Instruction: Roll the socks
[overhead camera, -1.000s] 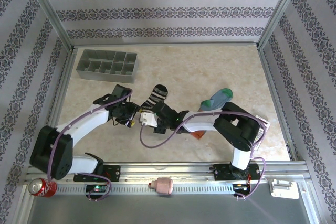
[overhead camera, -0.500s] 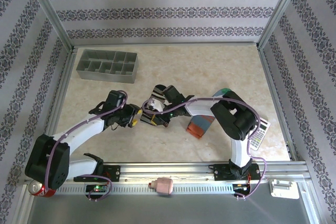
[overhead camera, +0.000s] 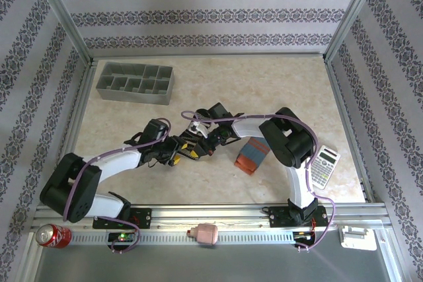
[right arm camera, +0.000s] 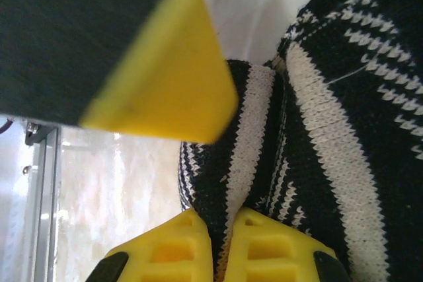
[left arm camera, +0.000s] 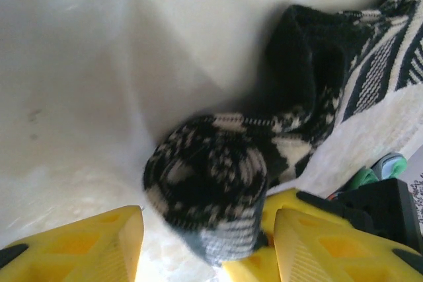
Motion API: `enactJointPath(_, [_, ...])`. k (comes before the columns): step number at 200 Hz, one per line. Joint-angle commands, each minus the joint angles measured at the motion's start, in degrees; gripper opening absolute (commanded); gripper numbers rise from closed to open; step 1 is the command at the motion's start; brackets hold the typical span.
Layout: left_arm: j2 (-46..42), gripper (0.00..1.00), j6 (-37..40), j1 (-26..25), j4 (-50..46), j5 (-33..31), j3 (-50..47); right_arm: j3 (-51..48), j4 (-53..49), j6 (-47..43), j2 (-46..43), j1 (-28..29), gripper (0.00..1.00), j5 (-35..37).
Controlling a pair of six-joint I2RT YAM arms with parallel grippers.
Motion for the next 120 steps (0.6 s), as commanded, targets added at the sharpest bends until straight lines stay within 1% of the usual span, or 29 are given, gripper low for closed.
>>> enactJointPath(1, [4.1,0.54,-2.5,-1.2,8.3,-0.5,-0.1,-0.3,-8.3,0.7,4.1,0.3,0.0,2.9])
enactJointPath(13, [5.7,0.49,-2.6,-1.8,8.2,-0.4,0.2,0.7,-9.4,0.9,4.8,0.1,0.0,2.8])
enactJointPath(23, [6.2,0.42,-2.5,-2.3,5.6,-0.6,0.5,1.3,-10.0,1.0,5.2,0.2,0.0,2.8])
enactJointPath(36, [5.9,0.29,-2.7,-2.7,1.6,-1.5,0.4,1.6,-10.0,1.1,5.0,0.2,0.0,3.1])
enactJointPath(58, [4.6,0.0,-2.8,-2.8,-7.1,-3.0,1.1,1.0,-8.5,0.7,3.2,0.4,0.0,4.3])
enactJointPath(63, [4.5,0.0,-2.9,-2.8,-9.4,-3.1,1.4,0.3,-7.5,0.3,2.0,0.6,0.0,5.2])
enactJointPath(69, [4.4,0.0,-3.3,-2.8,-11.9,-3.0,1.7,-1.0,-5.8,-0.4,0.0,1.0,0.04,6.7])
enactJointPath(82, [4.2,0.0,-4.7,-2.8,-17.4,-2.7,2.6,-5.2,-1.0,-3.2,-6.1,2.4,0.22,11.6])
enactJointPath(90, [4.0,0.0,-6.2,-2.7,-20.5,-2.9,3.0,-8.9,3.3,-5.6,-10.9,3.6,0.32,17.6])
enactJointPath(107, [3.0,0.0,-9.7,-2.4,-23.2,-3.2,2.6,-18.6,14.4,-12.7,-21.4,7.9,0.48,30.7])
enactJointPath(115, [2.7,0.0,-10.8,-2.2,-22.3,-2.9,2.4,-22.3,19.6,-15.5,-25.1,10.7,0.56,39.7])
enactJointPath(120, [2.7,0.0,-11.2,-1.9,-22.4,-2.7,2.5,-23.9,21.7,-17.7,-26.7,12.3,0.58,44.3])
